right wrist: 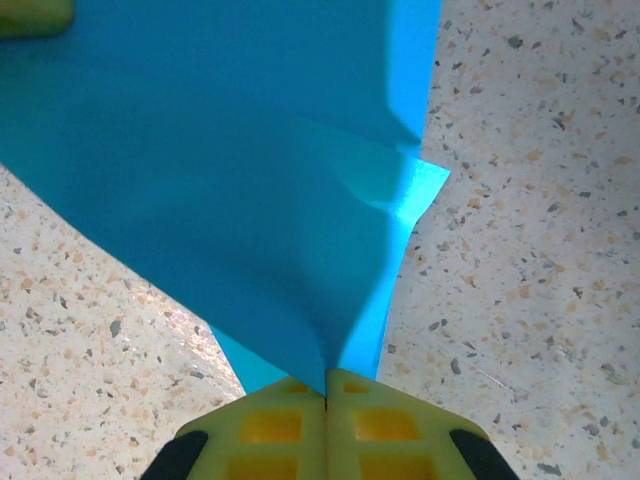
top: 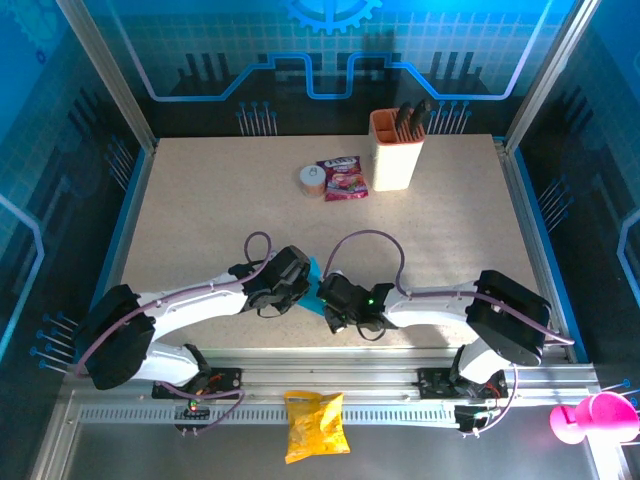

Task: Fold a paper plane with a square sheet of paper (pick it up from the middle)
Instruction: Fourth fold the wing at the center of the table.

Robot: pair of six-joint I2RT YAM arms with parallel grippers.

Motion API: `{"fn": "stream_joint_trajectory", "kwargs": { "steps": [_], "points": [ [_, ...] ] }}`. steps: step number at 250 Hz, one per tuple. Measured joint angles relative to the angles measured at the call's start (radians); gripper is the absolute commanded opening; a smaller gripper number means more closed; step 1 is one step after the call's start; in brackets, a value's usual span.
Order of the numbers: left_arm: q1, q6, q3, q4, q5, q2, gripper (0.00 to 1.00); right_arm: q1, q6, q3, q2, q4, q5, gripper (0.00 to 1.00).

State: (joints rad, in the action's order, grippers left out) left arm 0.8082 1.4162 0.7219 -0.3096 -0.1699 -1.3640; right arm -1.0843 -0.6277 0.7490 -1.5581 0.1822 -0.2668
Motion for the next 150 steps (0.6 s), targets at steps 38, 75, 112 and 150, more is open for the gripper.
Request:
{"fn": "stream_joint_trajectory", "kwargs": {
  "steps": [38, 75, 112, 150],
  "points": [
    [0.001, -0.019, 0.003, -0.008, -0.014, 0.003, 0.46, 0.02, 0.0, -0.028, 0.0, -0.036, 0.031, 0.0],
    [0.001, -0.05, 0.019, -0.039, -0.045, 0.032, 0.54, 0.053, -0.004, -0.07, 0.003, -0.098, 0.079, 0.0],
    [0.007, -0.085, 0.029, -0.058, -0.074, 0.07, 0.55, 0.094, -0.018, -0.11, 0.009, -0.182, 0.148, 0.0],
    [0.029, -0.116, 0.029, -0.091, -0.103, 0.085, 0.55, 0.148, -0.042, -0.159, 0.019, -0.271, 0.242, 0.0]
  ]
}}
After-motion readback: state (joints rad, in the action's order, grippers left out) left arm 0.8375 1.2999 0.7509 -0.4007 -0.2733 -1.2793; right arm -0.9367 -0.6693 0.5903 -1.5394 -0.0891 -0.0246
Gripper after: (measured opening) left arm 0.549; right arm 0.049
